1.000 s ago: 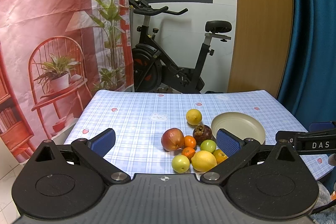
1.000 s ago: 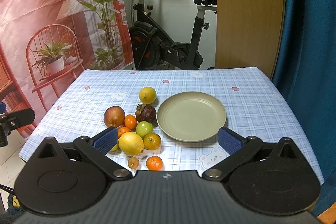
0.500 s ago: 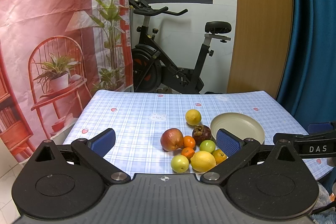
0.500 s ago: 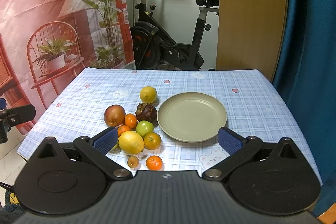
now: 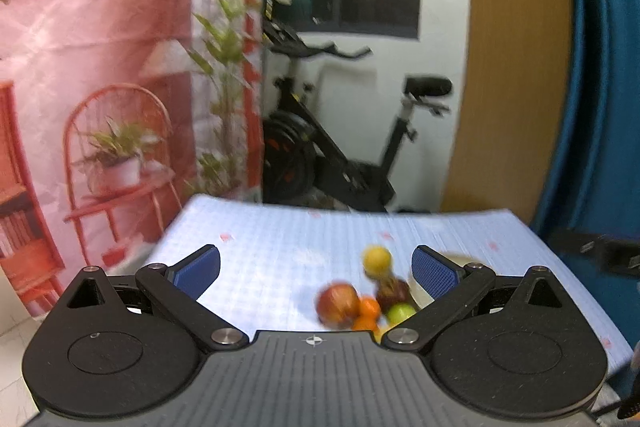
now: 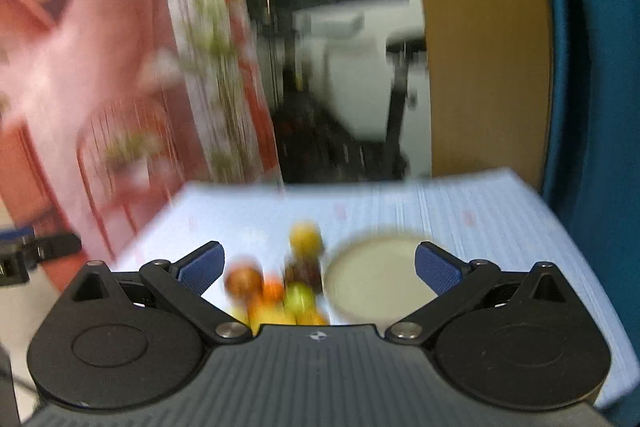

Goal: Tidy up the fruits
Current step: 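Move the left gripper toward the large yellow lemon in the pile, then close the left gripper around the large yellow lemon, then carry the lemon with the left gripper over the beige plate, then open the left gripper to set the lemon on the plate, then grasp the tangerine beside the green apple with the left gripper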

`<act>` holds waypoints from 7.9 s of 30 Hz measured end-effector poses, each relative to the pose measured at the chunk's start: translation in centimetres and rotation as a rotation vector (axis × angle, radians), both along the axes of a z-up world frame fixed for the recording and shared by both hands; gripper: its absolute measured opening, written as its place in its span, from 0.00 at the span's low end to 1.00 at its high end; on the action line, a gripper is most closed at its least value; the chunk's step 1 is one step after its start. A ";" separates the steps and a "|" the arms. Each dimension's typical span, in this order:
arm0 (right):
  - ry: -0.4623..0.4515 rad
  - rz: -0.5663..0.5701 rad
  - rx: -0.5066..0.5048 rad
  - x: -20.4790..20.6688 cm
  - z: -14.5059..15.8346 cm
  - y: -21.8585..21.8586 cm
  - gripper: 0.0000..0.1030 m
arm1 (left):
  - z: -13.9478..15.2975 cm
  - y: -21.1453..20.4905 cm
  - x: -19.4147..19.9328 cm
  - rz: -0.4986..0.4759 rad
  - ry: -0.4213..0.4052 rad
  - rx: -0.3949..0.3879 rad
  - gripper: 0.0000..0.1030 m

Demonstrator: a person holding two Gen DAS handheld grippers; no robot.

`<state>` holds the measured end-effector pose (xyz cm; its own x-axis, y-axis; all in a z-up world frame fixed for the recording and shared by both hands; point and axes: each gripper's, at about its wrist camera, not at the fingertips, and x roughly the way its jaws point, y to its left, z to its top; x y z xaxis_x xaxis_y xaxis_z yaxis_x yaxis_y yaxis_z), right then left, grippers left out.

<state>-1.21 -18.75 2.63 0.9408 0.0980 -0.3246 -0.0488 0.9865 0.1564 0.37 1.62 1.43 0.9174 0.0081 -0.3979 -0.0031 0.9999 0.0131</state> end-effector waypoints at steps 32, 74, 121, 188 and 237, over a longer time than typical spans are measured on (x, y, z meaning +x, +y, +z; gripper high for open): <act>0.135 0.153 0.016 9.1 -11.7 -1.3 0.96 | -8.0 0.7 9.0 0.012 0.080 -0.121 0.93; 0.262 0.528 -0.177 11.9 -19.0 5.5 0.51 | -17.1 -4.1 14.3 -0.364 0.380 -0.080 0.47; 0.306 0.474 -0.072 12.4 -20.4 5.4 0.54 | -18.9 -3.1 12.9 -0.358 0.411 -0.193 0.53; 0.224 0.190 -0.029 12.0 -18.7 -1.5 0.54 | -15.7 -4.3 17.3 -0.264 0.323 -0.235 0.57; 0.203 0.351 -0.124 12.7 -22.8 0.5 0.46 | -19.6 -6.6 15.6 -0.424 0.421 -0.224 0.48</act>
<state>11.48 -18.24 -20.17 0.7732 0.3495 -0.5292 -0.3652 0.9276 0.0790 16.00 -4.98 -18.13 0.5874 -0.4470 -0.6746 0.3536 0.8916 -0.2828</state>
